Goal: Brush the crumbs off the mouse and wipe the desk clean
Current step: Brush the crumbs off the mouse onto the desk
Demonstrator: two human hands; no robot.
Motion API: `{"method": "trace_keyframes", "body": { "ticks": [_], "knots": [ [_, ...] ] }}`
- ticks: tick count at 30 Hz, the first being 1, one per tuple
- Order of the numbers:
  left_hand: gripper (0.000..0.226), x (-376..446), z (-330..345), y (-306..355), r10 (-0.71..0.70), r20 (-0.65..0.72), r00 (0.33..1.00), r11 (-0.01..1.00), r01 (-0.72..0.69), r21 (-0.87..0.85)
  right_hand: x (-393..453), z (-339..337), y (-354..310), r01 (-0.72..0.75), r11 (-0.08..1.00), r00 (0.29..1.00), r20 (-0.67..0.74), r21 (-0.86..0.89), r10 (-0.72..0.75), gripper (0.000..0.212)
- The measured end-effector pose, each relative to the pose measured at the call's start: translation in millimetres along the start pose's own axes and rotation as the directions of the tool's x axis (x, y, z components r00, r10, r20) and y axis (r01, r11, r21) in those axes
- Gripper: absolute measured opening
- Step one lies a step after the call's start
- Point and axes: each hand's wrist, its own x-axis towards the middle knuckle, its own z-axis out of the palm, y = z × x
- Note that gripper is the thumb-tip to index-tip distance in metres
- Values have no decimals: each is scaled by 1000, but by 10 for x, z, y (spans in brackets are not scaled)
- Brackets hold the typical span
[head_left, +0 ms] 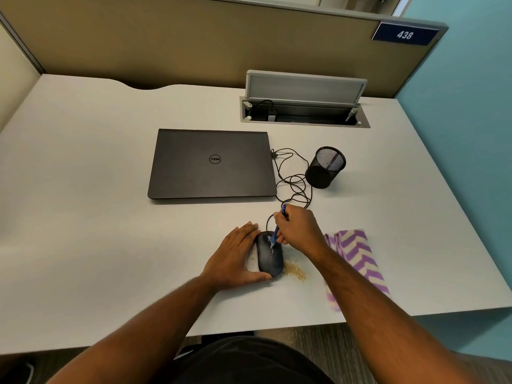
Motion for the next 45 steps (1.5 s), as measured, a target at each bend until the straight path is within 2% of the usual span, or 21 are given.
{"method": "trace_keyframes", "body": {
  "ticks": [2,4,6,11,14,16,20,22,24,27,32,35,38,43,45],
  "knots": [
    [115,2,-2,3,1,2,1000,1000,-1,2,-3,-16,-27,-15,998,1000,16,57,15,27],
    [115,3,-4,3,-5,10,1000,1000,5,1,0,-19,-37,-7,994,999,-48,111,12,28],
    [115,5,-2,-1,-3,12,1000,1000,3,0,-7,-5,-26,12,996,996,-91,89,-4,28],
    [115,1,5,-4,-3,13,1000,1000,3,9,-38,-25,-42,26,996,1000,8,87,-27,29],
    [116,6,5,-9,-3,17,1000,1000,3,7,-34,-38,-59,24,991,999,-48,134,-18,28],
    [116,7,7,-10,-1,15,1000,1000,0,5,-44,-31,-52,56,994,995,-88,99,-47,27],
    [117,6,18,-17,-1,13,1000,1000,1,14,-85,-33,-90,130,991,991,16,-39,-130,26],
    [116,10,22,-20,-3,21,1000,1000,3,10,-79,-45,-120,150,987,988,53,-58,-147,27],
    [116,13,27,-26,-9,26,1000,1000,9,3,-74,-53,-124,158,987,987,15,-35,-158,28],
    [118,14,39,-30,-10,19,1000,1000,10,13,-84,-59,-92,156,988,988,-27,17,-155,29],
    [118,14,46,-39,6,-2,1000,1000,-6,17,-113,-47,-102,155,985,985,94,-79,-148,30],
    [117,16,40,-36,-3,13,1000,1000,3,12,-107,-76,-99,155,988,987,34,-4,-155,30],
    [116,12,31,-30,2,10,1000,1000,-2,8,-114,-76,-63,138,990,990,-6,-4,-138,30],
    [117,10,36,-35,5,8,1000,1000,-5,17,-119,-87,-46,66,998,991,119,11,-67,26],
    [117,10,33,-36,2,13,1000,1000,-2,19,-125,-88,-47,73,997,996,54,38,-75,28]
  ]
}}
